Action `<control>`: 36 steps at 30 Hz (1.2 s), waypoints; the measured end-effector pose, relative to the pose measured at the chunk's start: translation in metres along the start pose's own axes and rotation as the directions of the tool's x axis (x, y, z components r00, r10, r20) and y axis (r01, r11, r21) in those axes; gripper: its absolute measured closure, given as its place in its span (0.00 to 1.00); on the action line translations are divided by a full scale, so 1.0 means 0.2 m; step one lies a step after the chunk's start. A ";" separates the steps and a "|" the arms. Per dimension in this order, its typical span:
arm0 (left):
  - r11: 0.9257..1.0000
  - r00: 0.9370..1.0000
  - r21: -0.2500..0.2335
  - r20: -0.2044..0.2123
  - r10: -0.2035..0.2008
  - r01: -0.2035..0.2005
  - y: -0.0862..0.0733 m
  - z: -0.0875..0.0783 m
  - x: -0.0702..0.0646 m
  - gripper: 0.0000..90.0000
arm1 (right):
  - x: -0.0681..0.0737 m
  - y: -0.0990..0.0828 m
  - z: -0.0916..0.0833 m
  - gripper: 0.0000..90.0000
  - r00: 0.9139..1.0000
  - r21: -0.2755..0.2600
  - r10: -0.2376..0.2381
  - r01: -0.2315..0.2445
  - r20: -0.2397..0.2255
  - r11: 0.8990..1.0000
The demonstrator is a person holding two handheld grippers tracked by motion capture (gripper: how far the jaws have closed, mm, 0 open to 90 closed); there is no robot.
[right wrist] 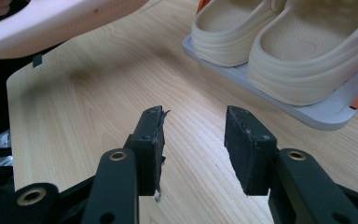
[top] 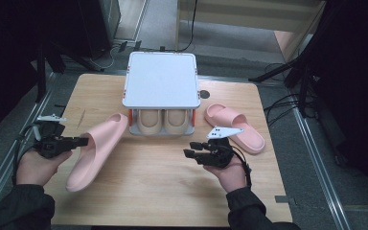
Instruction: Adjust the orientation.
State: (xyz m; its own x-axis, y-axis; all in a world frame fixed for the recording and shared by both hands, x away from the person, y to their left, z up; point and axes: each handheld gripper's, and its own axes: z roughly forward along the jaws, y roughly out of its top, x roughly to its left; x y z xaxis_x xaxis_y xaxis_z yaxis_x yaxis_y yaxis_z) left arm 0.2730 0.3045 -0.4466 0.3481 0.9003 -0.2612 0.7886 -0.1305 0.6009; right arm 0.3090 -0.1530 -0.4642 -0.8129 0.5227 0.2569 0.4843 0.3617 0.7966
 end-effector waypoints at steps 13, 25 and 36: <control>0.991 0.989 0.065 0.101 0.113 -0.119 -0.01 0.25 -0.31 0.92 | 0.01 0.00 0.00 0.65 1.000 0.000 -0.003 0.003 -0.001 1.000; 0.971 0.975 0.139 0.134 0.174 -0.193 -0.01 0.45 -0.48 0.89 | 0.05 -0.02 0.04 0.66 1.000 0.024 -0.015 0.016 -0.014 1.000; 0.959 0.958 0.139 0.184 0.221 -0.248 -0.03 0.43 -0.49 0.75 | 0.06 -0.05 0.08 0.67 1.000 0.035 0.001 0.000 -0.021 0.999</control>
State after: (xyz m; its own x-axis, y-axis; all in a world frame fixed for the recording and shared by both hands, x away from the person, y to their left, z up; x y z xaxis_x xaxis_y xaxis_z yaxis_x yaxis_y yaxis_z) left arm 0.2779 0.1814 -0.4893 0.6012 0.7569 -0.2563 0.7400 -0.4062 0.5361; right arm 0.3004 -0.1384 -0.4776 -0.8193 0.5065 0.2688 0.4951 0.3884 0.7772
